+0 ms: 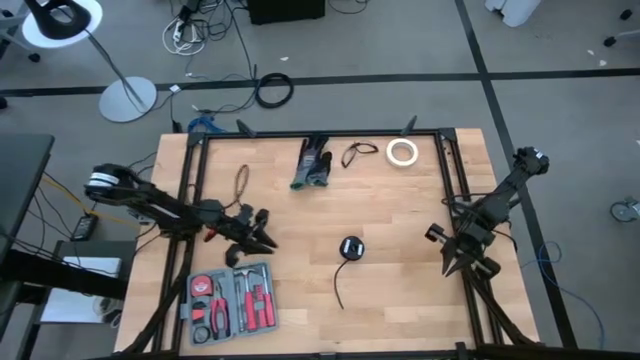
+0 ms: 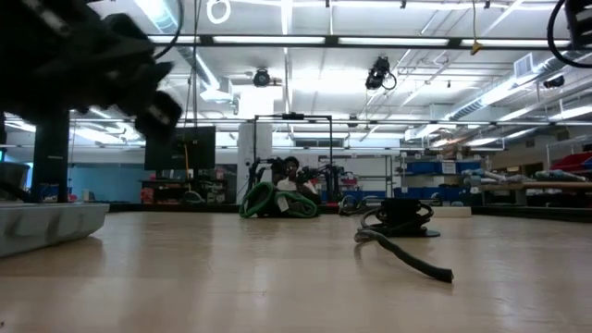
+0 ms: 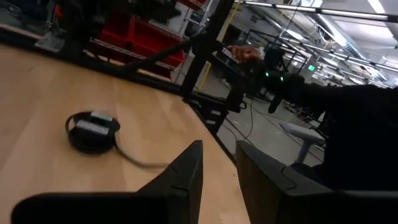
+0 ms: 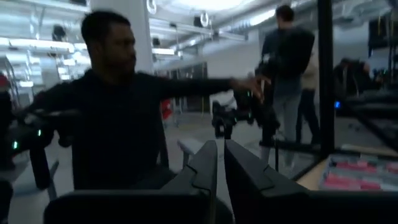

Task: Coil cords
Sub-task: Return to Home Position

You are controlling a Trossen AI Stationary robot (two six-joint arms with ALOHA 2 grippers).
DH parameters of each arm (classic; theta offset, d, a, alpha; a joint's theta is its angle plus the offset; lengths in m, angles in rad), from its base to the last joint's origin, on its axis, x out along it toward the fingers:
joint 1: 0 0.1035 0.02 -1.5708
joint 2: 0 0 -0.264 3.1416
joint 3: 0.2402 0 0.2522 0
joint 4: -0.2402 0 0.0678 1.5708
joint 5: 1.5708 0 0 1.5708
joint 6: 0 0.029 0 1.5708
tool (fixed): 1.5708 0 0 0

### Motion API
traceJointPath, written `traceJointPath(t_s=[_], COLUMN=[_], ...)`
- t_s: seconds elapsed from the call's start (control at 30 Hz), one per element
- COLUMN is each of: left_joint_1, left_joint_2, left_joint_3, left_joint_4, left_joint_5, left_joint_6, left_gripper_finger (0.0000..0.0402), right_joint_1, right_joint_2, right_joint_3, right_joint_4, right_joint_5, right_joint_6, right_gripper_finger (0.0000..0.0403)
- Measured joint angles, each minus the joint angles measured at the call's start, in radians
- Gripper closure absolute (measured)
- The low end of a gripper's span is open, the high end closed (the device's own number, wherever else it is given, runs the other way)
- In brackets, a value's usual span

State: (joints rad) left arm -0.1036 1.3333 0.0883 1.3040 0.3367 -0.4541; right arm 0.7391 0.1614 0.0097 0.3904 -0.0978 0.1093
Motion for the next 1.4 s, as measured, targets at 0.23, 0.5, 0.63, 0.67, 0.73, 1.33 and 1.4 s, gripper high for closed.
traceJointPath(t_s=[0.23, 0.5, 0.63, 0.67, 0.73, 1.33, 1.4], left_joint_1=[0.001, 0.023, 0.025, 0.025, 0.026, 0.026, 0.026], left_joint_2=[-0.169, -0.321, -0.412, -0.433, -0.473, -0.689, -0.725], left_joint_3=[-0.081, -0.081, -0.081, -0.081, -0.081, -0.081, -0.081], left_joint_4=[-0.108, -0.119, -0.133, -0.136, -0.136, -0.433, -0.485], left_joint_5=[0.002, -0.007, -0.011, -0.011, -0.011, -0.011, -0.015], left_joint_6=[0.002, 0.002, 0.003, 0.003, 0.003, 0.003, 0.004], left_gripper_finger=[0.0303, 0.0303, 0.0303, 0.0303, 0.0303, 0.0303, 0.0303], right_joint_1=[-0.035, -0.081, -0.116, -0.126, -0.149, -0.517, -0.561], right_joint_2=[-0.129, -0.158, -0.158, -0.158, -0.158, -0.157, -0.158], right_joint_3=[-0.001, -0.001, -0.001, -0.001, -0.001, -0.002, -0.002], right_joint_4=[0.0, 0.01, -0.064, -0.085, -0.129, -0.367, -0.368], right_joint_5=[-0.002, -0.006, -0.008, -0.008, -0.008, -0.003, 0.008], right_joint_6=[0.0, 0.0, 0.0, 0.0, 0.0, 0.001, 0.0], right_gripper_finger=[0.0371, 0.0371, 0.037, 0.037, 0.037, 0.037, 0.037])
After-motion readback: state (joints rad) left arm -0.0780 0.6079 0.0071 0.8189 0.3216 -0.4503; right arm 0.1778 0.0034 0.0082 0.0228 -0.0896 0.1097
